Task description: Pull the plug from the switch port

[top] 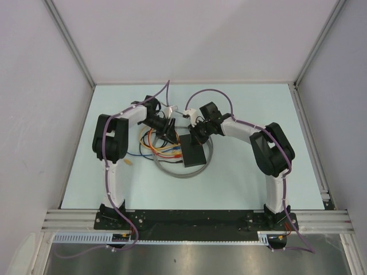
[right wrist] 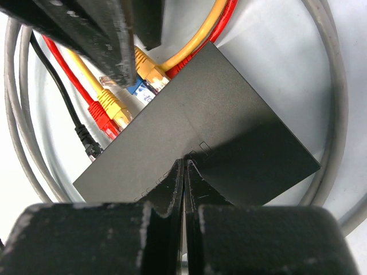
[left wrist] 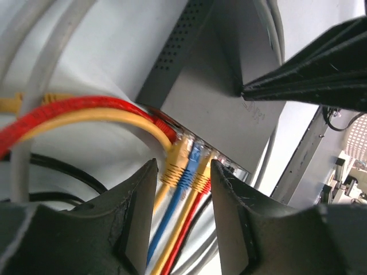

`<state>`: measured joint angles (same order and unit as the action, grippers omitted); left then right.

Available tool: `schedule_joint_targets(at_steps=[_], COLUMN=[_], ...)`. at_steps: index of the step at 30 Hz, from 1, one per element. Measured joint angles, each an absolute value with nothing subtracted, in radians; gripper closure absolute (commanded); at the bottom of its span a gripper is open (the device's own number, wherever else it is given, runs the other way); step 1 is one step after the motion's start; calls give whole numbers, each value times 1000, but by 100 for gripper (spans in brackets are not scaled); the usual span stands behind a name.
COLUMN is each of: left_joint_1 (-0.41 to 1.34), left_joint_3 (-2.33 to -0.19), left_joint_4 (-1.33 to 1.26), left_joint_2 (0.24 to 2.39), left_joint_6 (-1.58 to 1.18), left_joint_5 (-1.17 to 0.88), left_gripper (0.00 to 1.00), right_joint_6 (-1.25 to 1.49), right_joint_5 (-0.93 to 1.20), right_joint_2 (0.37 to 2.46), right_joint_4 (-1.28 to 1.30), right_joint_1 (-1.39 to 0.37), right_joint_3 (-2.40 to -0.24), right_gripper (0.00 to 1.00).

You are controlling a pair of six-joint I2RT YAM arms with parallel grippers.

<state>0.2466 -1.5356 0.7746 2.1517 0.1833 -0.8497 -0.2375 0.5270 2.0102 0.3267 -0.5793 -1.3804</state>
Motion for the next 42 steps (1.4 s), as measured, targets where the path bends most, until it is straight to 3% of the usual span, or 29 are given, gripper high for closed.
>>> schedule_joint_targets(at_steps=[4,8,24,31,38,42], left_joint_1=[249,253,259,257,256,253], left_joint_3=[-1566,-1575,-1613,-1614,-1620,-1623], left_joint_4=[775,783,826,827,828,830], left_joint_2=[2192,2217,2259,2263,2270,2277], left_joint_6=[184,186,183,175,144,131], left_joint_5=[-849,-855,-899,-905,-911,-920], left_gripper=[57,68,66,71,62,70], right_joint_6=[-237,-237,-237,-238,-241,-242], right_joint_5=[527,527,528,526,513,505], right_joint_2=[2010,2010,2010,2010,2008,2006], right_joint_4=[326,325,323,323,324,324], right_joint_1=[-579,-579,-580,-583,-589,-594], right_joint_3=[-1380,-1379,-1378,-1378,-1378,-1378], right_gripper=[100,100,100,100,100,100])
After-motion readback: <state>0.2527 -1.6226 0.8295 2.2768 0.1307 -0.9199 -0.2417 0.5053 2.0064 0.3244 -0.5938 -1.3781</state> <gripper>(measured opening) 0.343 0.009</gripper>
